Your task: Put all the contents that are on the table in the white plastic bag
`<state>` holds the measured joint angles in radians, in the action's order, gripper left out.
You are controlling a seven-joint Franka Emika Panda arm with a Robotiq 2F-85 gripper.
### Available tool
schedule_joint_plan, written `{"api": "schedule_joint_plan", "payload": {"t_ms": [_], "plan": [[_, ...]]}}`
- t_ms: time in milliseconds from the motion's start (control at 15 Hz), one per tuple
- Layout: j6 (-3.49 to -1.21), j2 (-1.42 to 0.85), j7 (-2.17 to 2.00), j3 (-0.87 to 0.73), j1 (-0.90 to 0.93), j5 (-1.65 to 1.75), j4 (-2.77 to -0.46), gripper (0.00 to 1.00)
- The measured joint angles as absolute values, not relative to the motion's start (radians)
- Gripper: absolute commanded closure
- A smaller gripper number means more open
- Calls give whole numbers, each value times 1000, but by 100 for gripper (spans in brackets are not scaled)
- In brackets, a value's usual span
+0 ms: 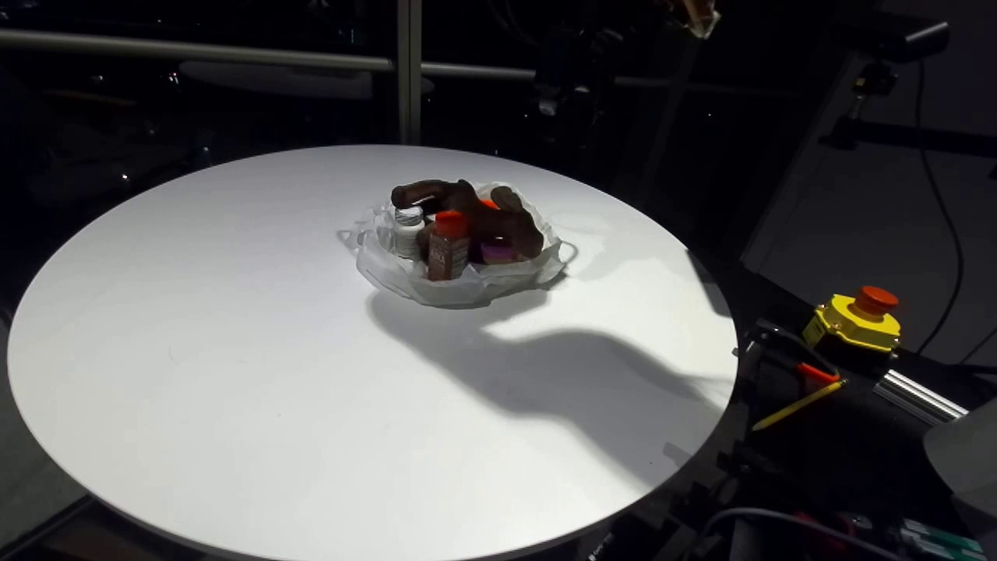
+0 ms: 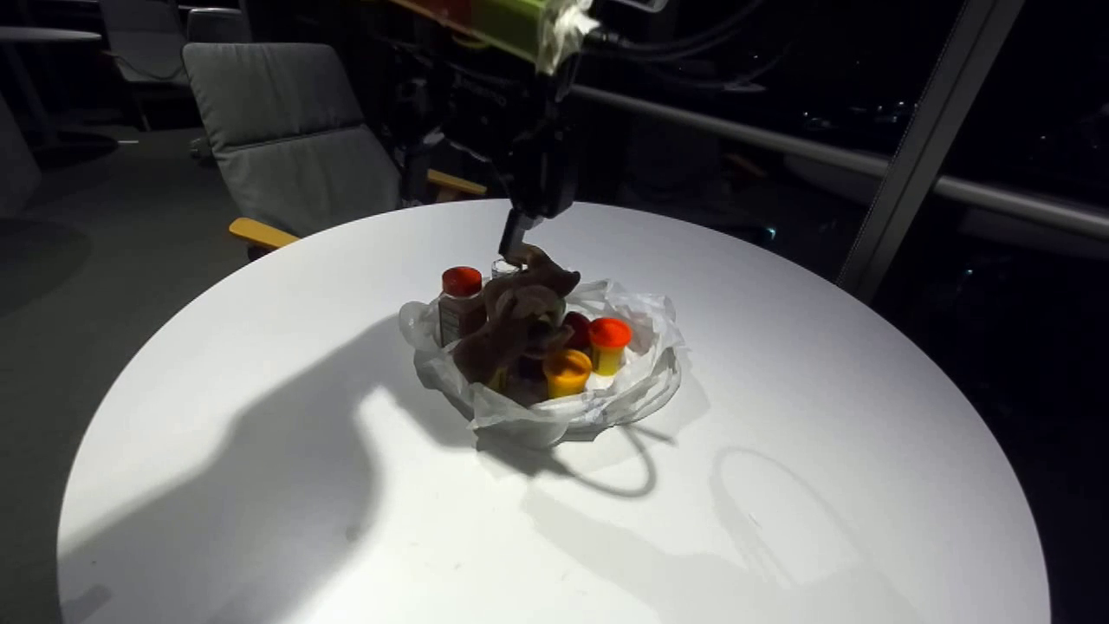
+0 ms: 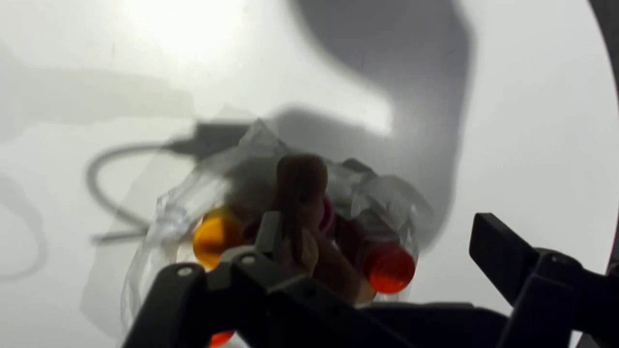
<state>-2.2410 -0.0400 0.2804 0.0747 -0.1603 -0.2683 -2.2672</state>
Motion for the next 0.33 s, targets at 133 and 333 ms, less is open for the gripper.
{"api": "schedule_joint_plan", "payload": {"t_ms": [133,333], "plan": [[-2091,20,280,40,-157,-260,-2287,0],[-1918,81,302,-21,-156,-260,-2310,0]]}}
